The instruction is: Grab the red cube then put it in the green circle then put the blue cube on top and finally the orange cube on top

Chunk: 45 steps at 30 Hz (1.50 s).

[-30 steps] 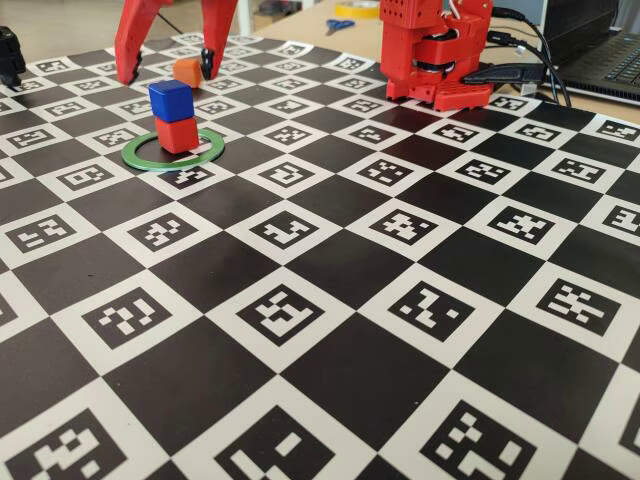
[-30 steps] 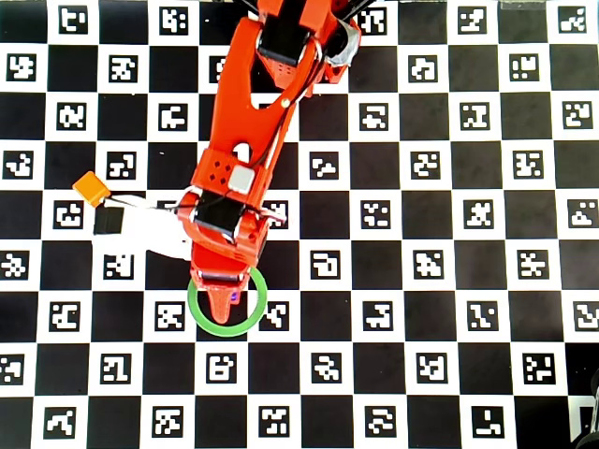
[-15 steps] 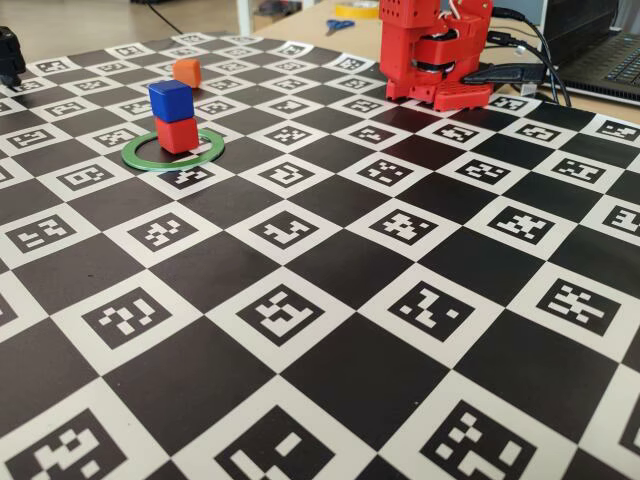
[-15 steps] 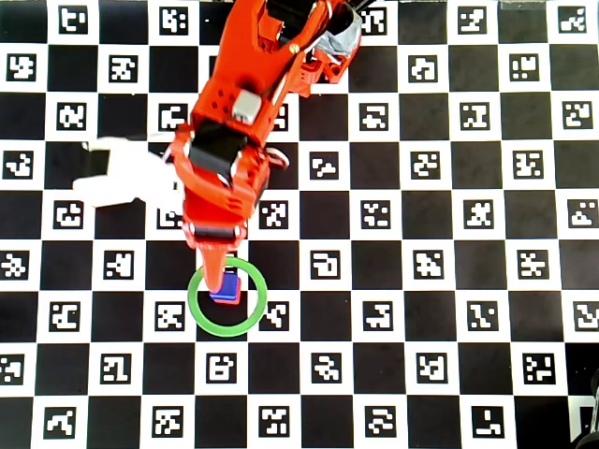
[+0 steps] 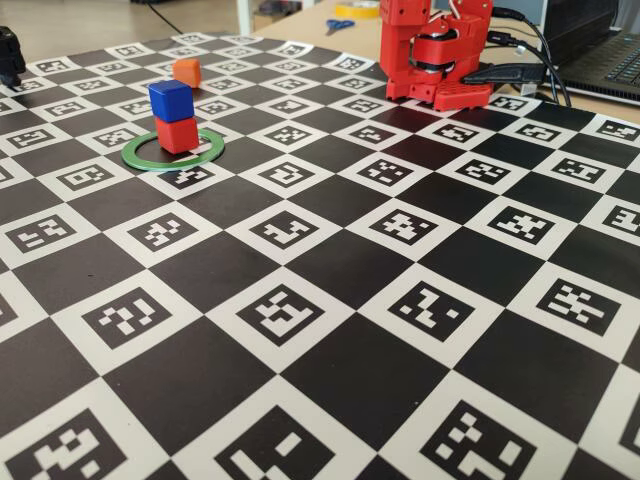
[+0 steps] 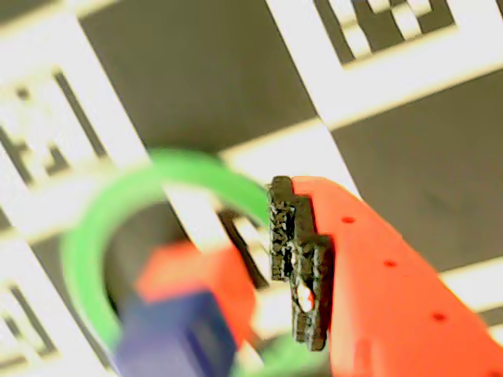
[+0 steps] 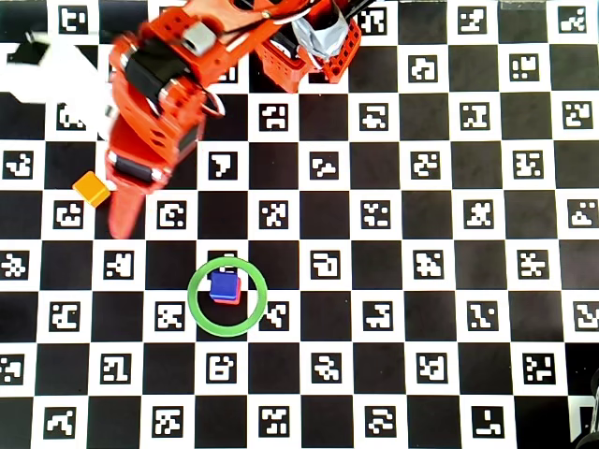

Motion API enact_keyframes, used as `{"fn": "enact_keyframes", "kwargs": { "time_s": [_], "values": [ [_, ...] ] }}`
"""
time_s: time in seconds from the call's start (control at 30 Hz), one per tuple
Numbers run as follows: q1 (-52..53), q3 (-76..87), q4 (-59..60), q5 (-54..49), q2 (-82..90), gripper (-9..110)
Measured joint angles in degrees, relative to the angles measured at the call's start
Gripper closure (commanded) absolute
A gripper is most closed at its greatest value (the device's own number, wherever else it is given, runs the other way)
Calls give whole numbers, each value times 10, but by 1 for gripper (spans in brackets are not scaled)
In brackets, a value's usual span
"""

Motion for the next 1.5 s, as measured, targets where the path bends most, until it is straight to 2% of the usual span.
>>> {"fn": "enact_keyframes", "kwargs": {
  "time_s": [0.57,1.1,1.5],
  "values": [
    [103,-102,-31,5,-192,57],
    [107,82,-201,9,-219,57],
    [107,158,-263,9,-222,57]
  ]
}}
